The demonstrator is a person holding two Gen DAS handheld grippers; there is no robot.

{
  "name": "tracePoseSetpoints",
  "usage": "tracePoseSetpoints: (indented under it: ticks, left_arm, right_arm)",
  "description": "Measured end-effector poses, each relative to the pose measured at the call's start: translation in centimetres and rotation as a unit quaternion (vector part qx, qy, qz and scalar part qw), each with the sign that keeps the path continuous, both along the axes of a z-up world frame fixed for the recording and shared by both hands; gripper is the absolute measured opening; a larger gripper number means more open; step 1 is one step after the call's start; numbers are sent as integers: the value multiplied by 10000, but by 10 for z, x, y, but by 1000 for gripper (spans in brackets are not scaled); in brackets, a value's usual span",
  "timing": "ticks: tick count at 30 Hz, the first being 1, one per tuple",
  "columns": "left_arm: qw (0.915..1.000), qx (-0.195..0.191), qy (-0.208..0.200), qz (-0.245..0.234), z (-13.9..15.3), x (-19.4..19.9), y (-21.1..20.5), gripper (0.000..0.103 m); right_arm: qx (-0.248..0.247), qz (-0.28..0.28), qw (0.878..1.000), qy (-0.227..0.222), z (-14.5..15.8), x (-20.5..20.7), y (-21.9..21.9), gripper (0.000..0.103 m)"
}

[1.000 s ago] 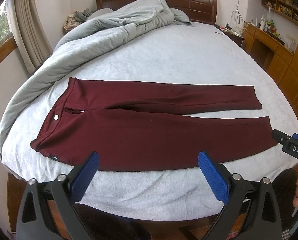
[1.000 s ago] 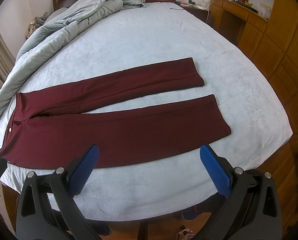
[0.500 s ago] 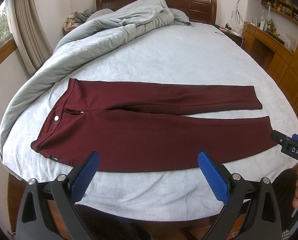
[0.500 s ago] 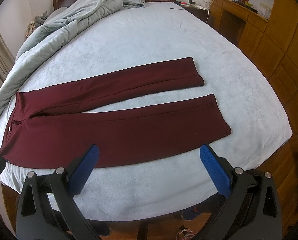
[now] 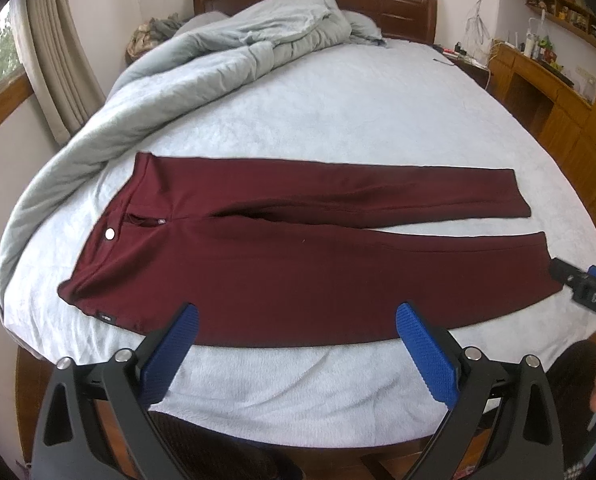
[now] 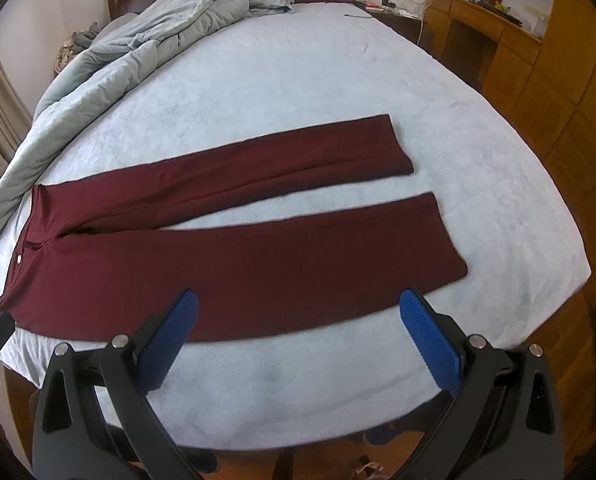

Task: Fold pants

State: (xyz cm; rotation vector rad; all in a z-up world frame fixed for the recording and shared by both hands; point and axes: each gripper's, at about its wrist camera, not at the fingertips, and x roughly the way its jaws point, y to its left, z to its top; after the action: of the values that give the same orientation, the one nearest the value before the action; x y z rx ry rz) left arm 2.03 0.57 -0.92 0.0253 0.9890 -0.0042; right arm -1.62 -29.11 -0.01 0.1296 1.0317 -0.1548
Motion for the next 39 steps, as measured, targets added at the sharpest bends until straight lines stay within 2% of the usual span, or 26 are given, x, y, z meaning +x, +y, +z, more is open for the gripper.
tracePoseSetpoints:
  ticks: [3, 7, 11, 14, 18, 23, 25, 26, 27, 29, 30, 32, 35, 38, 39]
  left_arm:
    - [9999, -67, 111, -38, -7, 21, -3, 99]
    - [9996, 27, 238, -177, -24, 66, -16, 99]
    - [9985, -183, 501, -99, -48, 125, -32, 99]
    - [9962, -508, 692, -177, -67, 174, -46, 99]
    - [9924, -938, 724, -341, -87, 227, -74, 99]
    - [9886, -1188, 643, -670, -103, 264, -101, 99]
    - [9869, -1207, 612, -883, -107, 275, -111, 99]
    - [9856, -1222, 607, -995, -109, 281, -116, 99]
    - [9840, -1225, 610, -1139, -111, 284, -123, 99]
    - [9808, -1218, 680, -1360, -116, 290, -134, 99]
    - [9785, -1235, 742, -1476, -118, 294, -139, 99]
    - [9746, -1217, 848, -1679, -122, 302, -147, 99]
    - [9670, -1104, 950, -2092, -127, 314, -161, 99]
    - [9537, -930, 952, -2696, -131, 328, -176, 99]
    - [9452, -898, 978, -2982, -132, 332, -182, 99]
  right_arm:
    - [244, -34, 9997, -70, -4, 26, -34, 101]
    - [445, -39, 9989, -129, -20, 90, -99, 101]
    - [192, 145, 9995, 186, -56, 167, -151, 100]
    - [414, 206, 9973, 574, -90, 223, -190, 100]
    - [555, 318, 9939, 896, -125, 272, -217, 100]
    - [790, 634, 9911, 868, -145, 298, -226, 100]
    - [672, 876, 9905, 820, -148, 303, -221, 98]
    - [680, 998, 9897, 770, -149, 304, -218, 93]
    - [690, 1104, 9884, 786, -150, 304, -216, 75]
    - [838, 1328, 9848, 748, -148, 303, -213, 49]
    - [1018, 1450, 9812, 764, -147, 303, -212, 27]
    - [1190, 1609, 9773, 702, -139, 300, -212, 23]
    - [1367, 2035, 9688, 354, -115, 285, -213, 22]
    - [1698, 2332, 9575, -61, -85, 273, -216, 21]
    - [1764, 2454, 9530, -192, -74, 268, -217, 21]
